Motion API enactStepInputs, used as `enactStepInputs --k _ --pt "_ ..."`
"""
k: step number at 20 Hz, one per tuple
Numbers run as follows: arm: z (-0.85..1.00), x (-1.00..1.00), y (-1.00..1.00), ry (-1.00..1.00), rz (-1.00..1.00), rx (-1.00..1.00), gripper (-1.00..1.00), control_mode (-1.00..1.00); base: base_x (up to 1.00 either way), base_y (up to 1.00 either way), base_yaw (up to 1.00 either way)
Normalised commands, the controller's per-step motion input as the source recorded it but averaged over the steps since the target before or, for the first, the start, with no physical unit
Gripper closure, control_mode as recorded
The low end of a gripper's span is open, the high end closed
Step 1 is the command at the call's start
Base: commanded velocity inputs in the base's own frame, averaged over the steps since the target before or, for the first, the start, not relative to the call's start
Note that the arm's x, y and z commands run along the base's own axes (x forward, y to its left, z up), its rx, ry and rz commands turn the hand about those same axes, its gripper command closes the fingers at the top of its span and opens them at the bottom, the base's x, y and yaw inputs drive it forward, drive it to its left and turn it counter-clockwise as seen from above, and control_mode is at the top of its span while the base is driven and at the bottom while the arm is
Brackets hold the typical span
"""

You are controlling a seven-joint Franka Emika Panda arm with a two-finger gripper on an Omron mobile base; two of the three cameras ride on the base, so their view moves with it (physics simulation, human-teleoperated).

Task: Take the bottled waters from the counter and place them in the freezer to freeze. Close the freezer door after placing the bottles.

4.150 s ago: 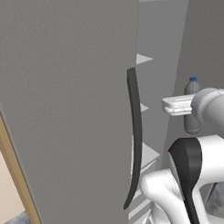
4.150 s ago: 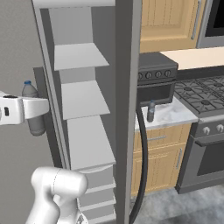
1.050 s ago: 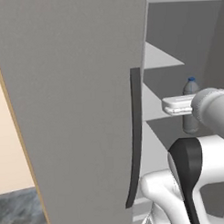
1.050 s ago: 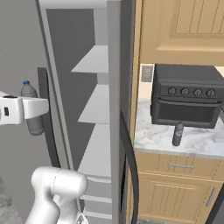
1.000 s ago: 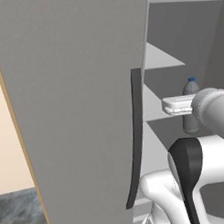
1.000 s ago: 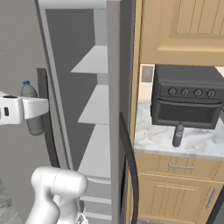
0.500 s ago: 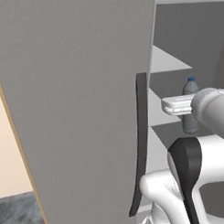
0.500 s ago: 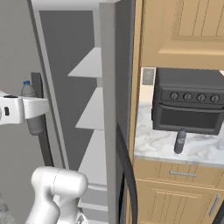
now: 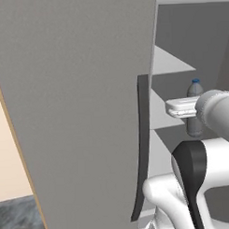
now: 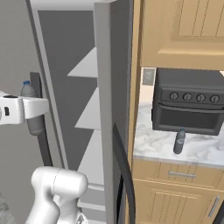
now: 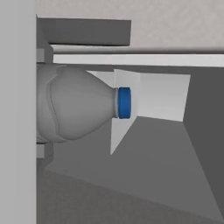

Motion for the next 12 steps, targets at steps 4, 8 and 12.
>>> enactStepInputs --k 4,8,12 --pt "0.00 0.00 0.00 0.00 0.00 0.00 1.00 1.00 0.00 -0.27 0.00" --pt "0.00 0.00 0.00 0.00 0.00 0.00 1.00 1.00 0.00 -0.27 0.00" --pt "0.00 0.00 0.00 0.00 0.00 0.00 1.00 1.00 -0.06 -0.32 0.00"
